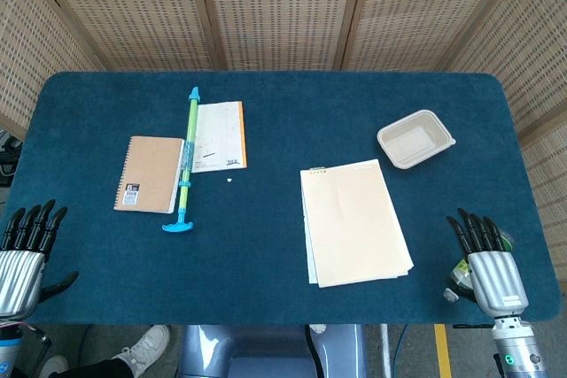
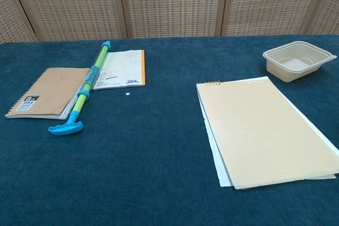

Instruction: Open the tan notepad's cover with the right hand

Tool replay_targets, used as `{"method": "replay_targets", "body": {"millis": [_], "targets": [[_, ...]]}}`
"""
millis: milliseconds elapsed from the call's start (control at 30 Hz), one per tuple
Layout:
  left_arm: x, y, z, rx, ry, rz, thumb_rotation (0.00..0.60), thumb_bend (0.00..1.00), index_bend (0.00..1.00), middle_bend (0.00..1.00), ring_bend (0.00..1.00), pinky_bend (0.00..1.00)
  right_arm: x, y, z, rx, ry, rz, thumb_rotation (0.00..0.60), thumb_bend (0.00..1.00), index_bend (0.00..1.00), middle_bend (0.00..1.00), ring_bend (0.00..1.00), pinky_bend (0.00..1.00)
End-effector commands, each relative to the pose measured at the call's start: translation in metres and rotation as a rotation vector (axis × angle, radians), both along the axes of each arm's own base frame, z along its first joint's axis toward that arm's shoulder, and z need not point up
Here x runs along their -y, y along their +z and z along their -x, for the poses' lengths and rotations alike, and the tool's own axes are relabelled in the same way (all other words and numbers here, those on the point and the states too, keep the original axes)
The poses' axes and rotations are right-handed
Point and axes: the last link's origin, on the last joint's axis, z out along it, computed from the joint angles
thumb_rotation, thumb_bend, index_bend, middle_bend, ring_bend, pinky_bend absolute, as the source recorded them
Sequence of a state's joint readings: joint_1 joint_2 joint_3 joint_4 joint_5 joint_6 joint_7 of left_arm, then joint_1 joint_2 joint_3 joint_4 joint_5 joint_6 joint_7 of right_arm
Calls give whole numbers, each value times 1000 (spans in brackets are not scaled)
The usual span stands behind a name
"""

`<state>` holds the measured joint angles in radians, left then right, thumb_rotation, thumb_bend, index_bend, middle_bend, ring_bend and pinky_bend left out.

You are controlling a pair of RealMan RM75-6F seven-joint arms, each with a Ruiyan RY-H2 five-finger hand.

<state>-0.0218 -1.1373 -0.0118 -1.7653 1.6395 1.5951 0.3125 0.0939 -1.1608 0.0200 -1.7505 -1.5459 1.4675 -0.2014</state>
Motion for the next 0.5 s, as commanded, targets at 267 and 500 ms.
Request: {"method": "replay_targets", "body": {"millis": [267, 500], "targets": [[3, 1, -1, 2, -5, 2, 600, 48, 0, 0, 0, 0, -1, 0, -1, 12, 5, -5, 600, 297, 29, 0, 0, 0], [3, -2, -1, 2, -3, 17, 600, 48, 0, 0, 0, 0, -3, -1, -2, 14, 9, -16, 600, 297, 29, 0, 0, 0]]}}
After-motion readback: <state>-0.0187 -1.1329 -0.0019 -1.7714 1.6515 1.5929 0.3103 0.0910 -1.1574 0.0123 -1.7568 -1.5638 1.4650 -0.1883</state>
